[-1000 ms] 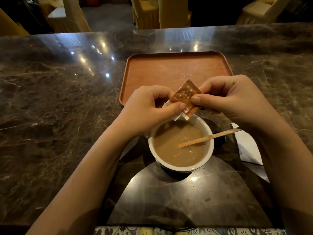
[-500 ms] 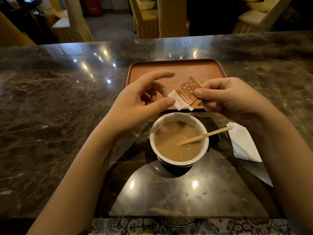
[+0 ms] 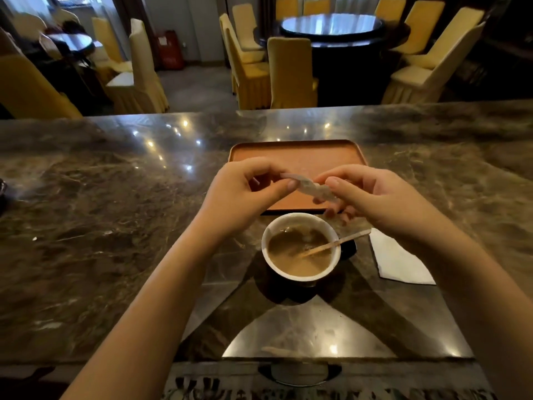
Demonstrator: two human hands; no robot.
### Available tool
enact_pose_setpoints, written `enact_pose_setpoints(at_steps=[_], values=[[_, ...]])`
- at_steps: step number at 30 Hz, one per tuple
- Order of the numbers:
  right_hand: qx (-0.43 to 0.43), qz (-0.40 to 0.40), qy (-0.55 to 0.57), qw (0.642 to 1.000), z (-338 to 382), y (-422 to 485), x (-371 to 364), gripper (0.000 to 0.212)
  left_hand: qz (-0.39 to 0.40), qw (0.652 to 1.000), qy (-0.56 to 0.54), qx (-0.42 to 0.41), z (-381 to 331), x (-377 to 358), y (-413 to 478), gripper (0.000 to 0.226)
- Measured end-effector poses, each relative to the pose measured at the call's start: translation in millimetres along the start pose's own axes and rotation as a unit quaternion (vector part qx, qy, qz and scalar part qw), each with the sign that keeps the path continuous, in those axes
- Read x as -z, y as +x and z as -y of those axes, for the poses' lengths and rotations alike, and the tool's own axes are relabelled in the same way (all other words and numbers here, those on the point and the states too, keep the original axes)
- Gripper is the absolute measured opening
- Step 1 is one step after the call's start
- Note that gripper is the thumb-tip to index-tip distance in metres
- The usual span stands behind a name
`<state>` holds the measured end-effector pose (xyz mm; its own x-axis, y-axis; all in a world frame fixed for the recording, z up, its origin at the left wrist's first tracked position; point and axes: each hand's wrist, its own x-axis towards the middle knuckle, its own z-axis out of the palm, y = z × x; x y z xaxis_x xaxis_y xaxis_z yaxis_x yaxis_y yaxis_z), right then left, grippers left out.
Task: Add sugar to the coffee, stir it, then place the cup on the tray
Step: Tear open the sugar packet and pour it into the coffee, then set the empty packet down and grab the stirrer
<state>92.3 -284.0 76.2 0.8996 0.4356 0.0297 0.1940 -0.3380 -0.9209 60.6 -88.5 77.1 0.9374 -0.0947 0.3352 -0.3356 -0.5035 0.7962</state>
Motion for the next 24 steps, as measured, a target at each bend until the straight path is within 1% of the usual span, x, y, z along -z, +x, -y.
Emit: enact_pose_setpoints(at_steps=[4, 6, 8, 10, 11, 13, 15, 18, 20, 22, 23, 24], values=[[0.112, -0.014, -0.025, 0.993, 10, -18, -12, 0.025, -0.004, 0.997, -0.053, 0.057, -7, 7, -8, 0.015], [0.153, -0.053, -0.051, 0.986, 12, -22, -22, 0.020, -0.014, 0.994, -0.077, 0.082, -9, 10, -13, 0.016], [0.173, -0.115, -0.062, 0.976, 12, -23, -33, 0.015, -0.042, 0.990, -0.092, 0.103, -11, 10, -20, 0.021], [0.179, -0.164, -0.069, 0.968, 13, -23, -46, 0.014, -0.091, 0.982, -0.105, 0.126, -11, 4, -31, 0.034], [0.181, -0.183, -0.073, 0.964, 13, -22, -52, 0.014, -0.116, 0.977, -0.112, 0.138, -11, -1, -38, 0.039], [0.198, -0.209, -0.084, 0.954, 14, -23, -65, 0.014, -0.148, 0.968, -0.133, 0.149, -13, -10, -53, 0.040], [0.222, -0.198, -0.117, 0.947, 15, -24, -76, 0.018, -0.151, 0.964, -0.164, 0.146, -17, -16, -66, 0.035], [0.233, -0.123, -0.176, 0.948, 14, -25, -89, 0.033, -0.164, 0.957, -0.192, 0.146, -17, -15, -76, 0.033], [0.227, -0.073, -0.178, 0.955, 15, -25, -92, 0.039, -0.183, 0.951, -0.190, 0.160, -13, -8, -78, 0.031], [0.224, -0.033, -0.169, 0.959, 17, -25, -93, 0.038, -0.188, 0.953, -0.170, 0.169, -8, -1, -79, 0.025], [0.225, -0.028, -0.170, 0.959, 18, -24, -93, 0.036, -0.189, 0.954, -0.158, 0.171, -5, 2, -81, 0.022], [0.229, -0.041, -0.173, 0.957, 19, -22, -93, 0.033, -0.192, 0.954, -0.150, 0.174, -3, 4, -82, 0.020]])
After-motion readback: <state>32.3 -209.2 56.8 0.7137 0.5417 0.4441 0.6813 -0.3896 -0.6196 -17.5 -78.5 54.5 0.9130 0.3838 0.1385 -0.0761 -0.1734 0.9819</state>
